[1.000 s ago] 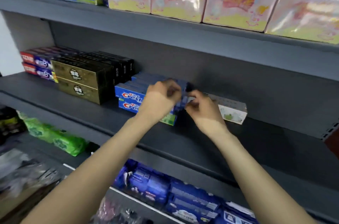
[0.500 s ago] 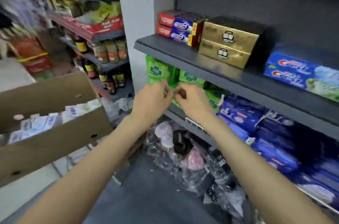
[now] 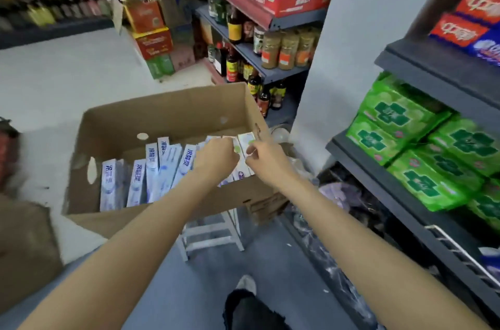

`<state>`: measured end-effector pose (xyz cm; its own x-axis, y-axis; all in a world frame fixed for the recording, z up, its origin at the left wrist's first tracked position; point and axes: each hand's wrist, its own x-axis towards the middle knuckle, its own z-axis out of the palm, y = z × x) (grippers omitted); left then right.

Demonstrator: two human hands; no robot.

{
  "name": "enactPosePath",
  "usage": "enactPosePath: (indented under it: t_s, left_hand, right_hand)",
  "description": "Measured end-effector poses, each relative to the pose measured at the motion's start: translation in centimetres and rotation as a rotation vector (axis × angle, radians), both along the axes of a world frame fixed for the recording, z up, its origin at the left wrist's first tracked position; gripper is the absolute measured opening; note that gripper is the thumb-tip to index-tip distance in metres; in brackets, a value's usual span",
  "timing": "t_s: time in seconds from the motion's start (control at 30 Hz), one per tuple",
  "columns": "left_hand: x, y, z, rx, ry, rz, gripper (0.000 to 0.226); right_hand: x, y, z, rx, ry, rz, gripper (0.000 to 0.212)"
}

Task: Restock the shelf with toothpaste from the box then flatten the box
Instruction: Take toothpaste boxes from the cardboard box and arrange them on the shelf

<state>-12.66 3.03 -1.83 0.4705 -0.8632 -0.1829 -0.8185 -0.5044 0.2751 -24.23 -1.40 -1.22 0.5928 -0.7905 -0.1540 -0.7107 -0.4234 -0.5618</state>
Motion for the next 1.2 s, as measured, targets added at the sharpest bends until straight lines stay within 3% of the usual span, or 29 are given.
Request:
enactPosePath:
  t_s: [0.2,0.37,0.47,0.57,0.7,0.87,0.97,1.2]
  left_hand:
    - [8.3,-3.7,-6.7,0.222,0.098,-0.069,0.046]
    - [11.7,-6.4,-10.8,0.315,0.001,-0.409,0.069]
    - [12.4,-8.2,-12.4,0.326,-0.050,-0.518,0.083]
    - [12.8,-9.9,-13.3,0.325,0.022,-0.512,0.099]
    - [13.2,-11.7,-13.8,0.308,0.058,-0.433,0.102]
    - [14.8,-13.0,-14.2,0.356,0.098,-0.313,0.064]
    - [14.9,-13.0,-14.4,0.374,0.107,-0.323,0.057]
    - [16.9,-13.3,-14.4,0.324,0.321,-0.384,0.034]
  right_hand:
    - [7.9,-3.9,-6.7,0.231,0.252,-0.024,0.049]
    - [9.8,-6.9,-11.2,0.415,0.434,-0.245,0.084]
    - [10.3,-7.3,-12.5,0.436,0.491,-0.348,0.106]
    - [11.3,-7.6,-13.1,0.378,0.520,-0.462,0.119]
    - [12.9,-8.1,-13.9,0.398,0.462,-0.650,0.101]
    - [12.9,-7.7,-14.6,0.405,0.511,-0.694,0.069]
    - [12.4,-7.9,-14.8,0.426,0.447,-0.669,0.058]
    - [11.5,-8.0,-11.5,0.396,0.287,-0.615,0.062]
